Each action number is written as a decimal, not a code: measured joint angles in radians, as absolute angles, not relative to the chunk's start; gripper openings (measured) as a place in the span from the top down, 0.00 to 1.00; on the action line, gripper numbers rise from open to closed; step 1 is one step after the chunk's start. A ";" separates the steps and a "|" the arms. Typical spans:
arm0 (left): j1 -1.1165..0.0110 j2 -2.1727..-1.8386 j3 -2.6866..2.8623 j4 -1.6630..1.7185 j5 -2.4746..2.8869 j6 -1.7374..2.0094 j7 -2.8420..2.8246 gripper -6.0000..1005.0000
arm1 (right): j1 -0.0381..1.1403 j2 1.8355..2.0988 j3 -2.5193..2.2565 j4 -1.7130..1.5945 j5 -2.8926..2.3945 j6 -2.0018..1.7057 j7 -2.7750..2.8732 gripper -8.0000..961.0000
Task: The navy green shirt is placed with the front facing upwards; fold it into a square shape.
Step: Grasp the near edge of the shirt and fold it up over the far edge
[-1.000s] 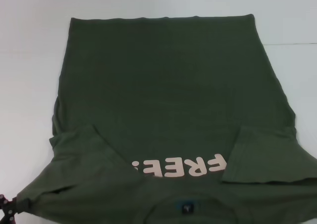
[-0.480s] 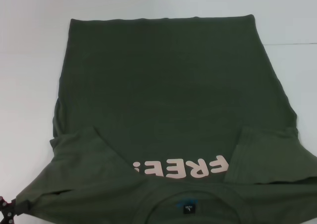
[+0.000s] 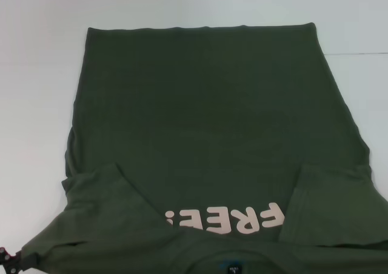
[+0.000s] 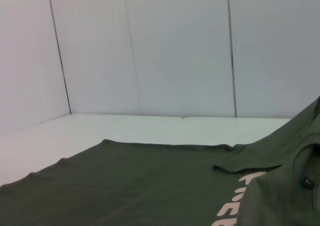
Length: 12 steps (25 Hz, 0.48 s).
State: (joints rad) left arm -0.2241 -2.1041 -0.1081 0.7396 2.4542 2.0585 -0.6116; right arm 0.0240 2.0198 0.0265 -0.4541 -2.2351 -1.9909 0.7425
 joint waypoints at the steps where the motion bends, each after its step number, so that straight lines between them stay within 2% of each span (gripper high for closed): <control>1: -0.222 -2.105 -0.108 0.738 2.454 2.059 -0.599 0.88 | 0.018 2.018 0.026 -0.443 -2.235 -1.991 0.727 0.95; 12: -0.175 -2.124 -0.079 0.728 2.454 2.061 -0.503 0.88 | -0.042 2.020 0.001 -0.387 -2.242 -1.991 0.612 0.95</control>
